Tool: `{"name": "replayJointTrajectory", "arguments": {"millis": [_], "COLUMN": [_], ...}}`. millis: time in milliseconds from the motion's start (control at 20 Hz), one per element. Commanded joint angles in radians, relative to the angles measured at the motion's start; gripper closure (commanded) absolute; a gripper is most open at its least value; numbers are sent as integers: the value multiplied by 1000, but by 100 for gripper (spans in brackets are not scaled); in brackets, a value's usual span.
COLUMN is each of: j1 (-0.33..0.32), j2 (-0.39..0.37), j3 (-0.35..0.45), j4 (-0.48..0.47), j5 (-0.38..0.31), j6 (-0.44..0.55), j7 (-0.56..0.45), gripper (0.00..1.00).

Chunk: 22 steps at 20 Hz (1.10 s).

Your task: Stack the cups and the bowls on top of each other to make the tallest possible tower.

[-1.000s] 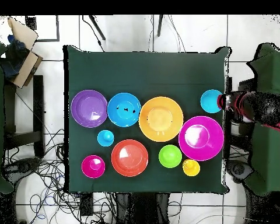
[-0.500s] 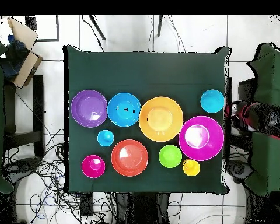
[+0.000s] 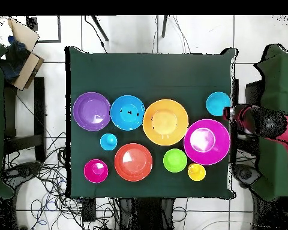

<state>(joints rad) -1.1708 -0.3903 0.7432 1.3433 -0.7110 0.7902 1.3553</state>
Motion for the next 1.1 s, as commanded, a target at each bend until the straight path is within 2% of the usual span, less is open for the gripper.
{"name": "replayJointTrajectory", "arguments": {"millis": [50, 300, 350, 700, 1100], "j1": [26, 19, 20, 15, 18], "j2": [63, 61, 59, 63, 127], "j3": [36, 35, 29, 28, 30], "j4": [55, 78, 80, 96, 68], "j5": [-111, -127, -127, -133, -166], "j6": [-90, -118, -115, -137, -179], "j7": [-335, -302, -292, -281, -292], "gripper": [100, 100, 0, 0, 0]}}
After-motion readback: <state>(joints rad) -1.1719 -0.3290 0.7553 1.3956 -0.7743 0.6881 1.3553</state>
